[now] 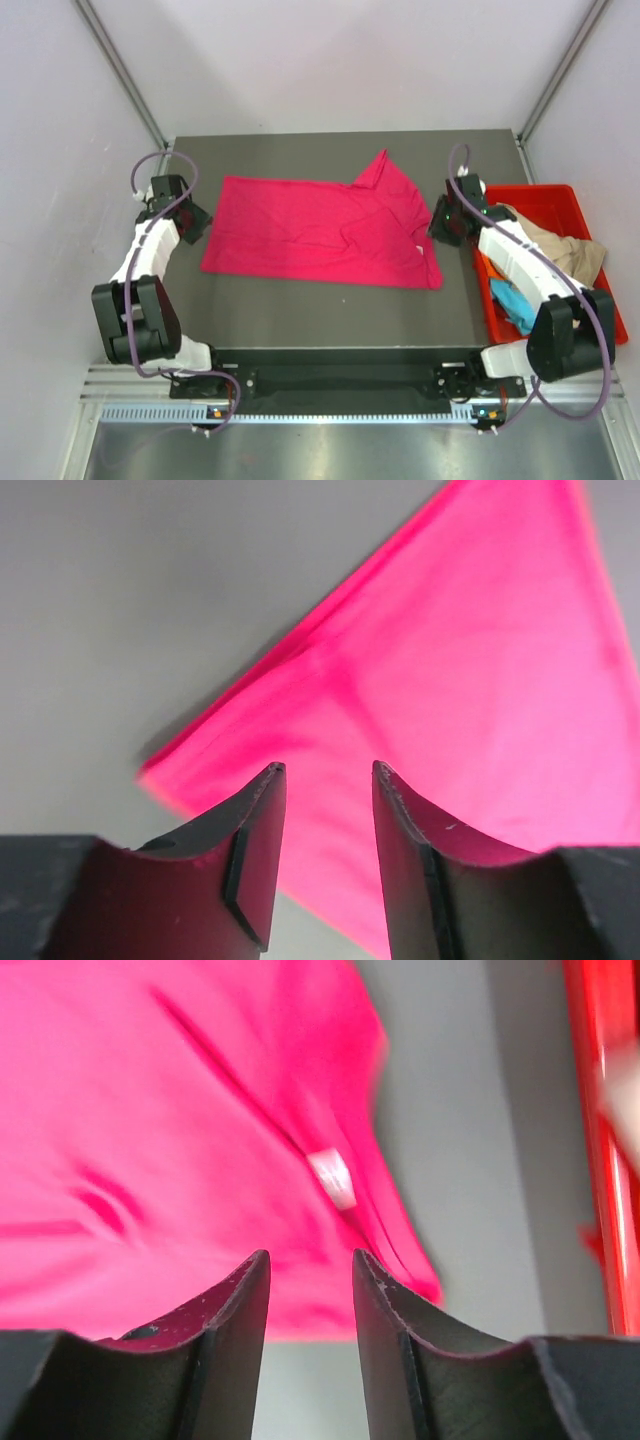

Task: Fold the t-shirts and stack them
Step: Fold the tshirt

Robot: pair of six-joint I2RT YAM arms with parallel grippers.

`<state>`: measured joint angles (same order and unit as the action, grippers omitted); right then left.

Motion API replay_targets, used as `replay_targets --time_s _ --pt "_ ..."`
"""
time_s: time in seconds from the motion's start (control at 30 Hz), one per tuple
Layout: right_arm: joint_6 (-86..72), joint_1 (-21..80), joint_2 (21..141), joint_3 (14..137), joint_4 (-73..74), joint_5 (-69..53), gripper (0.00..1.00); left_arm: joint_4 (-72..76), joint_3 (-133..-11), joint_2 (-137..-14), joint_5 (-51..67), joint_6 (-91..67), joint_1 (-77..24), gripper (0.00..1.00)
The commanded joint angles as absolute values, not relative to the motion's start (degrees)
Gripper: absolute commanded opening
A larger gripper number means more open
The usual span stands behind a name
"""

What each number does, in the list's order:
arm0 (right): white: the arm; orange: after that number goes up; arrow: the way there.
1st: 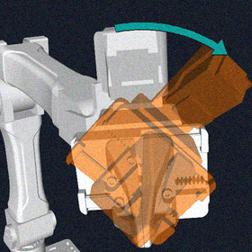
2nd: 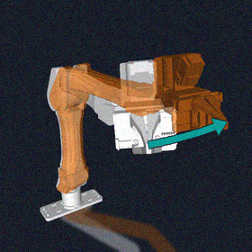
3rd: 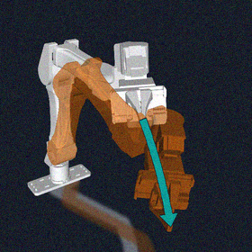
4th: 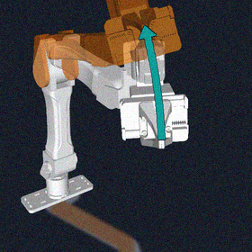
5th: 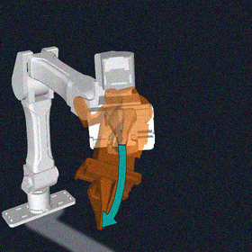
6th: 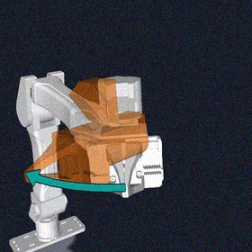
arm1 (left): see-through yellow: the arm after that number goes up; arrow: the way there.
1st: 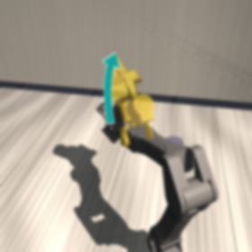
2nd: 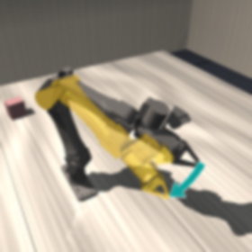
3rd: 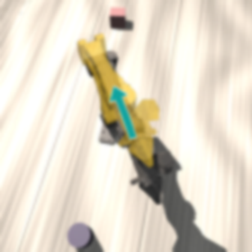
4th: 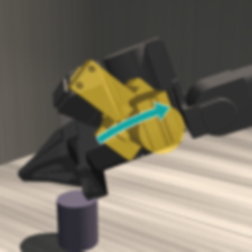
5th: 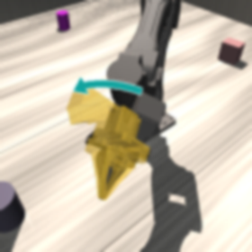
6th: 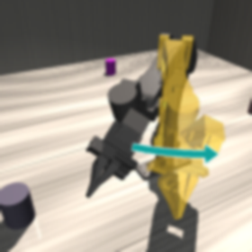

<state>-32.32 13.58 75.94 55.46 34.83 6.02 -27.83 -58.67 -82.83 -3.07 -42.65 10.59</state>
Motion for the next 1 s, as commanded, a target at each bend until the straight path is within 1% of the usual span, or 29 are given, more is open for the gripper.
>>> replay_targets --time_s 0.0,0.03,0.1,0.13,0.17,0.23,0.27,0.4,0.43,0.47,0.53,0.7,0.8,0.87,0.97 --pt "-29.08 11.87 81.99 66.07 29.97 4.73 0.40 -19.96 -64.41 -88.93 3.25 -37.71 10.81 0.46" --pt "-30.14 11.52 83.66 70.79 30.06 5.09 0.40 -19.34 -65.64 -90.34 3.60 -37.53 10.81 0.47" --pt "-32.69 11.43 89.45 75.39 29.01 6.23 0.41 -16.53 -69.16 -94.91 6.40 -37.00 10.90 0.49" --pt "-33.39 11.34 91.65 79.50 28.39 6.33 0.44 -15.65 -70.39 -96.66 8.07 -36.91 10.90 0.52" --pt "-33.83 11.34 95.85 81.54 27.52 6.15 0.45 -14.77 -73.36 -100.07 10.78 -36.91 10.99 0.52" --pt "-33.75 11.42 100.26 87.67 24.97 4.40 0.48 -14.41 -77.06 -103.96 12.82 -36.56 11.07 0.53" --pt "-33.23 11.34 104.20 89.45 23.83 3.79 0.48 -14.41 -80.39 -107.28 13.18 -36.48 11.07 0.54" --pt "-32.35 11.34 114.50 100.00 21.10 3.25 0.48 -12.66 -86.56 -114.68 15.38 -36.56 11.16 0.54" --pt "-32.26 11.25 116.61 104.54 21.09 3.25 0.49 -11.96 -88.66 -116.00 15.29 -36.48 11.25 0.53" --pt "-32.60 11.08 120.63 106.68 20.22 3.08 0.49 -11.69 -89.46 -118.19 15.03 -36.56 11.16 0.53" --pt "-33.04 10.64 124.26 111.07 18.47 1.41 0.49 -10.47 -91.57 -121.01 13.81 -36.56 11.34 0.53" --pt "-35.77 9.67 133.05 115.65 7.92 -3.95 0.50 -10.54 -97.46 -127.78 14.41 -34.81 11.34 0.52" --pt "-35.86 9.49 137.63 119.25 5.37 -6.32 0.55 -11.60 -101.77 -131.91 16.87 -32.79 11.34 0.50" --pt "-35.68 9.58 139.99 120.23 3.79 -6.24 0.58 -11.95 -103.44 -133.50 16.53 -31.91 11.34 0.50" --pt "-36.56 9.40 143.16 122.51 2.99 -4.58 0.59 -12.30 -104.85 -135.00 15.03 -31.29 11.34 0.49"
